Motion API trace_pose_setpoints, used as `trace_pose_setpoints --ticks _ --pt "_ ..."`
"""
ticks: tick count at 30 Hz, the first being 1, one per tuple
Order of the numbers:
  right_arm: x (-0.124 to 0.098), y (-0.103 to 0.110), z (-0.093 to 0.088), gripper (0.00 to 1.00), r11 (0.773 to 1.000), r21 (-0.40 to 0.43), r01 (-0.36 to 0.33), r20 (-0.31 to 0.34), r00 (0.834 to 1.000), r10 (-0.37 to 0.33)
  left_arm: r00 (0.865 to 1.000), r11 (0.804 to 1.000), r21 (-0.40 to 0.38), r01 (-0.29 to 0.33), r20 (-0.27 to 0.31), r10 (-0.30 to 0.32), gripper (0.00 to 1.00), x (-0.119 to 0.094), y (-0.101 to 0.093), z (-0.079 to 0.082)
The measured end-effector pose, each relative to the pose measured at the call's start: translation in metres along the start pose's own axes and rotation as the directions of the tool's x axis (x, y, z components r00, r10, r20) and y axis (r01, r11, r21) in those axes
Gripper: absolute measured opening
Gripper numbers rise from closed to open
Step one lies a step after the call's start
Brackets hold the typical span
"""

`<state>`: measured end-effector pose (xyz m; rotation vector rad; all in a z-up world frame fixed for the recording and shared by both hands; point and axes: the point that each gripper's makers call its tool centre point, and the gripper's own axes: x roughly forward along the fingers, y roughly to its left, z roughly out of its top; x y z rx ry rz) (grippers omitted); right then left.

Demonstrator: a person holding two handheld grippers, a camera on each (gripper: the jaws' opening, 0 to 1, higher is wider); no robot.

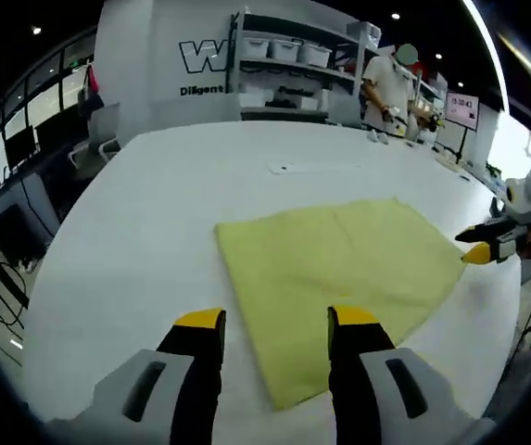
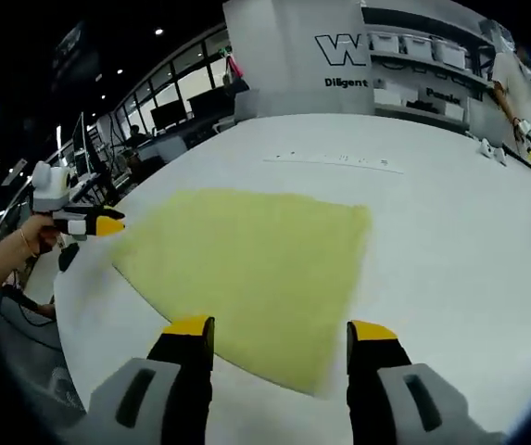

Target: Fold the garment on the visible template until the final outline fits inside the template.

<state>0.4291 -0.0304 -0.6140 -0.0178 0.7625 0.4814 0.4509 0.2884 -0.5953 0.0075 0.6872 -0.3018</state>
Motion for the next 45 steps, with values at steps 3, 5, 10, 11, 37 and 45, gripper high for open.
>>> trace_pose_setpoints --ticks 3,5,10,11,37,45 --pt "-0.004 -0.001 -0.008 0.47 1.0 -0.02 0.008 -0.016 1.0 -0.008 1.0 1.0 -0.003 0.013 0.0 -0.013 0.43 -0.005 -0.003 -0.008" --pt "-0.006 -0.001 -0.014 0.46 0.999 -0.03 0.012 -0.023 1.0 -0.013 1.0 1.0 0.011 0.0 0.01 0.0 0.4 -0.009 -0.003 -0.012" --pt "-0.01 -0.001 -0.021 0.41 0.998 -0.054 0.012 -0.032 0.999 -0.014 1.0 1.0 0.011 0.01 0.007 -0.01 0.4 -0.014 -0.002 -0.024" --pt "-0.011 0.0 -0.023 0.41 0.998 -0.058 0.012 -0.04 0.999 -0.014 1.0 1.0 0.014 0.019 -0.002 -0.019 0.39 -0.016 -0.004 -0.029" --pt "-0.011 -0.015 -0.042 0.0 0.996 -0.051 0.078 -0.05 0.995 -0.081 0.991 0.984 0.157 0.087 -0.113 -0.07 0.04 -0.009 0.001 -0.065" --pt "-0.012 -0.016 -0.042 0.0 0.995 -0.07 0.074 -0.054 0.996 -0.077 0.988 0.959 0.258 0.12 -0.122 -0.091 0.02 -0.011 0.0 -0.064"
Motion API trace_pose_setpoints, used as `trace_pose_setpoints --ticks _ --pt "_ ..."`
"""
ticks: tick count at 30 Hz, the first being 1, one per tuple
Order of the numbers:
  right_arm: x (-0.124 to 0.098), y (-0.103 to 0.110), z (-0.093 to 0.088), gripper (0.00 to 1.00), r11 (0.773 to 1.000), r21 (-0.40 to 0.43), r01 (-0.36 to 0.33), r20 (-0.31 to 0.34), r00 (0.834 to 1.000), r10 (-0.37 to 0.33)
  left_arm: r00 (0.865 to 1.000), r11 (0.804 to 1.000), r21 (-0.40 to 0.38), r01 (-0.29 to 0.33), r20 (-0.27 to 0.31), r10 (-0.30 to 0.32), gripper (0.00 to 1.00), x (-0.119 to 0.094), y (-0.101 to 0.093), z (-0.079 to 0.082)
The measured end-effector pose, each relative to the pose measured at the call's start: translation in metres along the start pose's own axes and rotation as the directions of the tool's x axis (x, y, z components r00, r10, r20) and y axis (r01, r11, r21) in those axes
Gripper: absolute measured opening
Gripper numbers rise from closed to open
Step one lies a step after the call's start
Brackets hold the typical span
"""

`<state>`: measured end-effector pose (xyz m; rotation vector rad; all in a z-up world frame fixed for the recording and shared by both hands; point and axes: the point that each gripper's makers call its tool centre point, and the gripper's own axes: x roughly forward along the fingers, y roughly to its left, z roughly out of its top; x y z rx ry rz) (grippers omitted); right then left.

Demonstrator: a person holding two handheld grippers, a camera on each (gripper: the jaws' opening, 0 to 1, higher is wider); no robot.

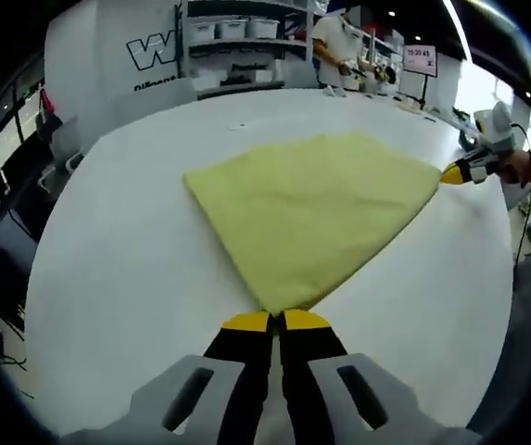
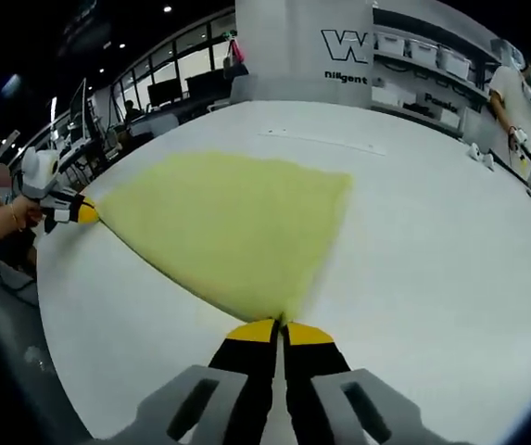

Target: Fold the garment on the visible template until the final outline fits inside the template.

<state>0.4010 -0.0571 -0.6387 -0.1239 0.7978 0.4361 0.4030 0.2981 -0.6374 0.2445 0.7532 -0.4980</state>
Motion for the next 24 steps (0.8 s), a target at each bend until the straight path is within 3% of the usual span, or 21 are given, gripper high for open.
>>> trace_pose_setpoints --ticks 8,13,24 --pt "-0.003 0.001 -0.002 0.0 1.0 -0.021 -0.008 -0.011 1.0 0.008 1.0 0.998 0.06 0.016 -0.017 -0.015 0.02 -0.005 -0.005 -0.003" --pt "-0.01 0.007 -0.012 0.0 0.996 -0.087 -0.021 -0.045 0.999 0.017 0.999 0.999 0.046 0.024 -0.025 -0.023 0.02 -0.011 -0.009 -0.01" --pt "-0.02 0.015 -0.025 0.0 0.996 -0.08 -0.032 -0.071 0.997 0.027 0.999 1.0 -0.007 0.029 -0.037 -0.029 0.02 -0.024 -0.018 -0.023"
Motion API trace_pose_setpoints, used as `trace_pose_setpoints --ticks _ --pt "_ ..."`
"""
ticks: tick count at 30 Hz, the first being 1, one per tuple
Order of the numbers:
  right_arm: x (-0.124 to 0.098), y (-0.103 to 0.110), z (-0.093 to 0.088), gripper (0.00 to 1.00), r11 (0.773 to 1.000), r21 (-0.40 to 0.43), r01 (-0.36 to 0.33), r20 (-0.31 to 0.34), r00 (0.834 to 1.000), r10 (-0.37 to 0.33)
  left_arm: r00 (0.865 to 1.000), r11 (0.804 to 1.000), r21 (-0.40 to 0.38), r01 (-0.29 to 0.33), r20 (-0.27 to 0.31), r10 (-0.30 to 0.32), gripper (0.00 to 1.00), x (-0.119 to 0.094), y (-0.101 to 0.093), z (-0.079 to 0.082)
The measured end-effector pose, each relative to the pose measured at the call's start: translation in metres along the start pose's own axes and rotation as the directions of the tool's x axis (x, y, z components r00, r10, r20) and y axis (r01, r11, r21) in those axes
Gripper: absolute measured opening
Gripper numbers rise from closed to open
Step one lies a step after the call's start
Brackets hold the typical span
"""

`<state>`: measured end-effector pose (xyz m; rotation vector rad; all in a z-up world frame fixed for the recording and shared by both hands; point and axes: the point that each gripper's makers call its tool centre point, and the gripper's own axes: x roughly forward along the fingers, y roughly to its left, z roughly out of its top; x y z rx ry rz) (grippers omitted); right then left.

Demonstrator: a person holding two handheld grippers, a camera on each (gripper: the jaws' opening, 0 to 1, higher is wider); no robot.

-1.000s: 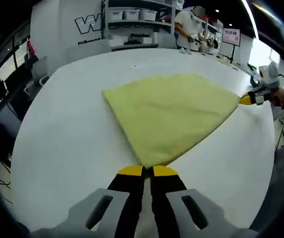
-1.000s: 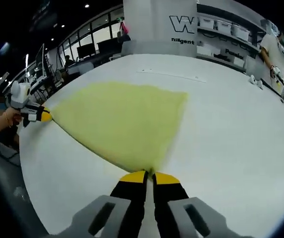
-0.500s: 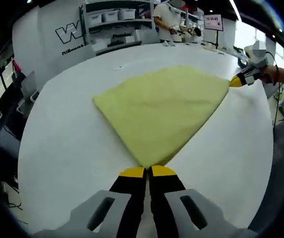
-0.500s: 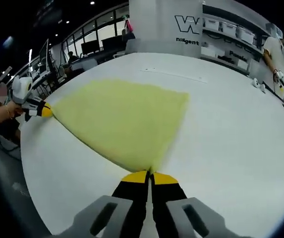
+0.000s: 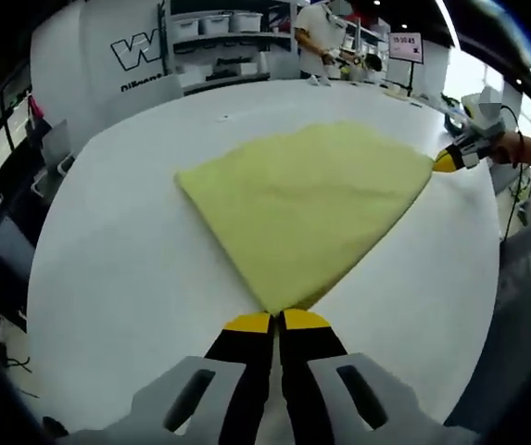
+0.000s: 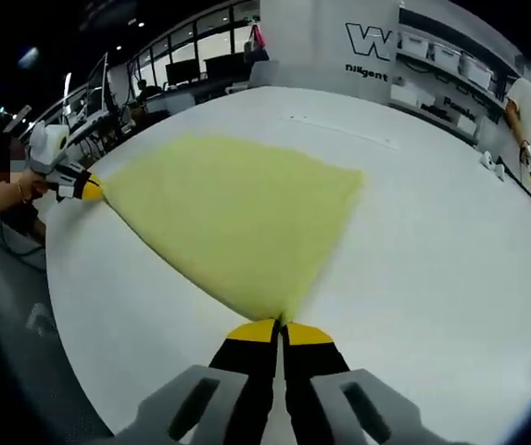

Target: Fold the garment on the visible template until the final outline fits inside the template.

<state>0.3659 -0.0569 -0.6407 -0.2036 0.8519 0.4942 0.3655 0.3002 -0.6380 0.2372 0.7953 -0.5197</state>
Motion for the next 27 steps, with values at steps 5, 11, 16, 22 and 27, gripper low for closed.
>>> trace_pose_setpoints --ticks 5,11,16,22,27 --pt "-0.002 0.003 -0.003 0.0 1.0 0.012 -0.007 -0.01 1.0 0.007 1.0 0.999 -0.031 -0.01 -0.003 0.01 0.02 -0.002 0.0 -0.004" --pt "-0.003 0.004 -0.004 0.0 0.999 0.041 -0.004 -0.008 1.0 0.005 1.0 0.998 -0.066 -0.022 -0.005 0.022 0.03 -0.002 0.001 -0.004" --pt "-0.001 0.002 -0.005 0.0 0.995 0.098 0.009 -0.006 1.0 -0.008 0.999 0.981 -0.188 -0.043 -0.009 0.042 0.05 0.0 0.005 -0.004" --pt "-0.006 -0.001 0.003 0.0 0.965 0.261 0.004 0.043 0.999 -0.016 0.994 0.934 -0.345 -0.096 0.02 0.11 0.12 -0.002 0.009 -0.003" --pt "-0.018 -0.003 0.018 0.24 0.971 0.234 0.036 0.102 0.993 -0.061 0.989 0.928 -0.349 -0.131 0.019 0.147 0.22 -0.011 0.007 -0.001"
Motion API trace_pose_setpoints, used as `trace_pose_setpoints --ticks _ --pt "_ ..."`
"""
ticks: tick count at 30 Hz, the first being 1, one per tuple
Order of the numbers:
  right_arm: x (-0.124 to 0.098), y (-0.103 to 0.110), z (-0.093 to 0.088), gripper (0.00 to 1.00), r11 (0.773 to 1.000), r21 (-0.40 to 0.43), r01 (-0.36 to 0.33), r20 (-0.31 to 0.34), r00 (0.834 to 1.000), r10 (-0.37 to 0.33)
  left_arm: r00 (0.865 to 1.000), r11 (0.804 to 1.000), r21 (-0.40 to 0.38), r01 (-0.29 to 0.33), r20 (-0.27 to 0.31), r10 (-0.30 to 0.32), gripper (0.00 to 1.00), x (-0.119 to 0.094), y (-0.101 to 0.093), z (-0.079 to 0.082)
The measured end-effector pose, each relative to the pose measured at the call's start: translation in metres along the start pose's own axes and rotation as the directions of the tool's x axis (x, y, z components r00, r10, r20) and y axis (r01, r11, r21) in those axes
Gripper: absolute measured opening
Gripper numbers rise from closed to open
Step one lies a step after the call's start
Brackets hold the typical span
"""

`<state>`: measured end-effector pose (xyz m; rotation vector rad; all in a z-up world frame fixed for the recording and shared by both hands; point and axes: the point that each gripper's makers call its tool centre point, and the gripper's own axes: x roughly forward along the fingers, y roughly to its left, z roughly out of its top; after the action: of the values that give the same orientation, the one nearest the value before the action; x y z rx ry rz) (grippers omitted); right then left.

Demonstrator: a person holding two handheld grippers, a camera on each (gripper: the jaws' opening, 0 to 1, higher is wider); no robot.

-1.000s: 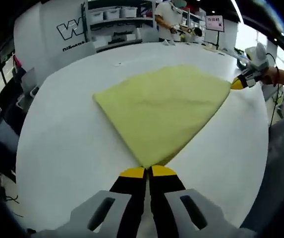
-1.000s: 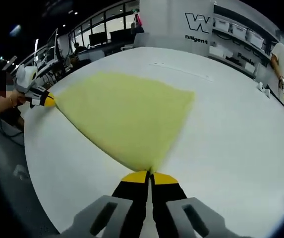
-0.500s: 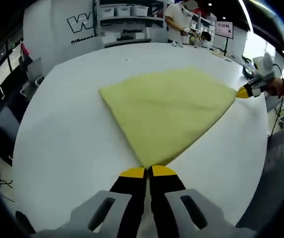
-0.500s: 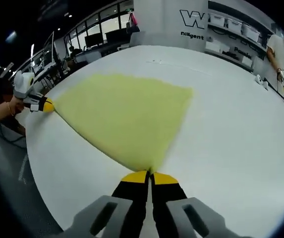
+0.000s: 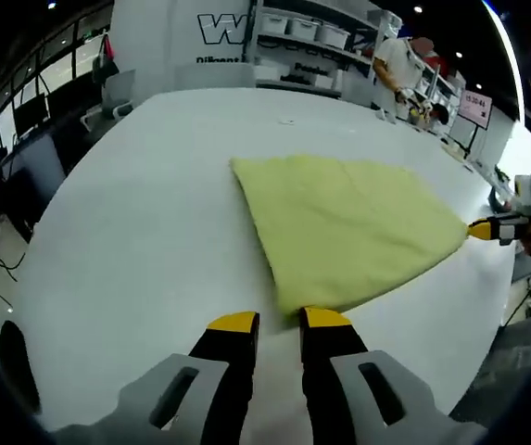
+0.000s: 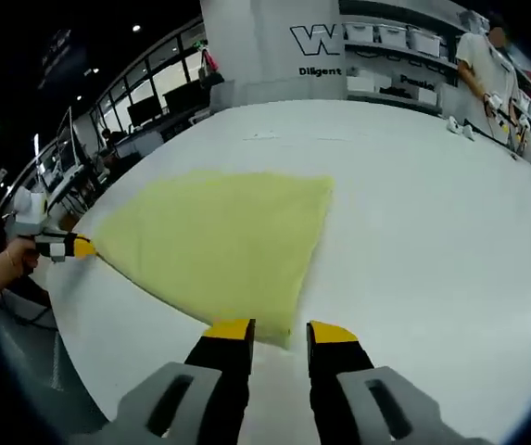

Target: Fold the garment on the visible template until the final outline fits inside the template.

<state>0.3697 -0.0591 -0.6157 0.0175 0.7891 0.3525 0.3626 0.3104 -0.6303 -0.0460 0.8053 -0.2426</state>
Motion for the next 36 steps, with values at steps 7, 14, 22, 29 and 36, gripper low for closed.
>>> trace_pose_setpoints --ticks 7,14,22,29,36 --pt "-0.011 0.008 0.016 0.52 0.999 0.029 -0.018 0.037 0.999 0.017 0.998 0.999 -0.028 0.046 0.041 -0.045 0.45 -0.01 -0.015 0.014" --pt "-0.023 0.028 0.024 0.67 0.999 0.02 -0.049 0.048 0.998 0.048 0.993 0.996 -0.012 0.085 0.085 -0.083 0.56 -0.026 -0.032 0.032" --pt "-0.036 0.046 0.031 0.78 0.997 -0.001 -0.072 0.064 0.995 0.072 0.99 0.995 -0.021 0.1 0.102 -0.097 0.68 -0.039 -0.041 0.041" --pt "-0.051 0.058 0.037 0.88 0.998 -0.002 -0.066 0.088 0.994 0.066 0.986 0.993 -0.009 0.12 0.118 -0.118 0.78 -0.055 -0.051 0.045" --pt "-0.068 0.068 0.037 0.99 0.998 0.009 -0.062 0.117 0.991 0.061 0.982 0.993 0.026 0.117 0.144 -0.119 0.86 -0.075 -0.059 0.05"
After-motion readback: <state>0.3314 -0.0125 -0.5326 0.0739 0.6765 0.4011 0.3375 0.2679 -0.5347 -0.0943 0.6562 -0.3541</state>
